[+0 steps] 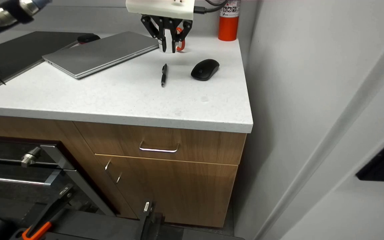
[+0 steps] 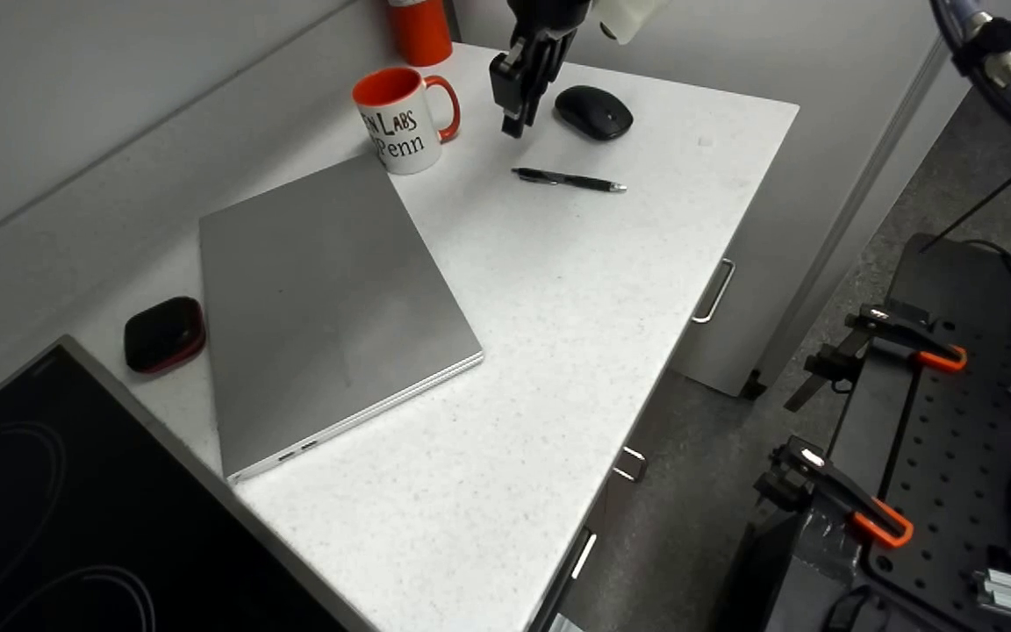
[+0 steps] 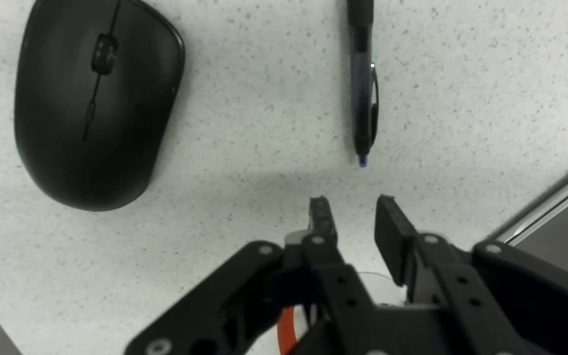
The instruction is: Take the pen out of the white and orange mug
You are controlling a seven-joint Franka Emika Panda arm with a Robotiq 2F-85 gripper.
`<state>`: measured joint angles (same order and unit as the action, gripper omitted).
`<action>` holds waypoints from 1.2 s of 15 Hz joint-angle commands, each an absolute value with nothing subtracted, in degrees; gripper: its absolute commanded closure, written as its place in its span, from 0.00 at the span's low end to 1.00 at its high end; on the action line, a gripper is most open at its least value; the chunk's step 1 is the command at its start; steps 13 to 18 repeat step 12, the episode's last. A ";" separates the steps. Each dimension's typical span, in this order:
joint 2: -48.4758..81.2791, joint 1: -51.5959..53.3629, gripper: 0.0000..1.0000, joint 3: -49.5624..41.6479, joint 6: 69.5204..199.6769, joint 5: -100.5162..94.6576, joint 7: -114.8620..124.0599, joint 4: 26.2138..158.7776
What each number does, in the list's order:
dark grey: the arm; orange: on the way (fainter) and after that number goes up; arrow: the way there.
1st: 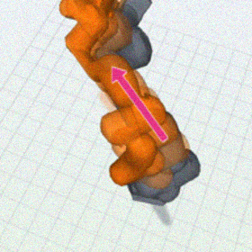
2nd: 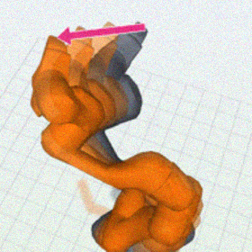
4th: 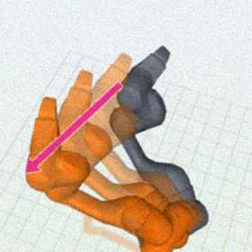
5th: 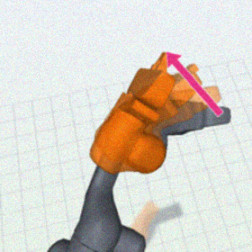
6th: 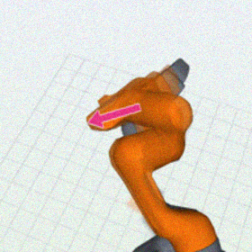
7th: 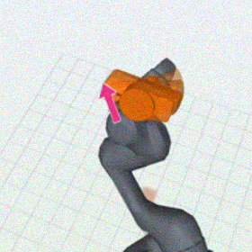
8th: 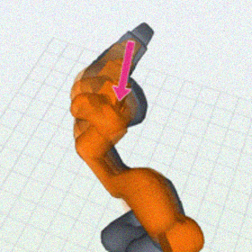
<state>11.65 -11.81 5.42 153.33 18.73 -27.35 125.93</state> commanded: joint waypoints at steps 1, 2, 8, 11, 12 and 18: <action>12.25 -10.47 0.39 3.98 153.73 18.69 -24.44 123.82; 12.30 -10.50 0.32 3.92 153.48 18.84 -24.16 123.36; 13.78 -11.09 0.00 4.33 150.80 20.59 -24.52 119.27; 12.99 -10.91 0.00 4.13 152.82 19.67 -24.76 121.07; 13.14 -10.94 0.00 4.15 152.82 19.67 -24.76 120.93; 13.14 -10.94 0.00 4.15 152.82 19.67 -24.76 120.93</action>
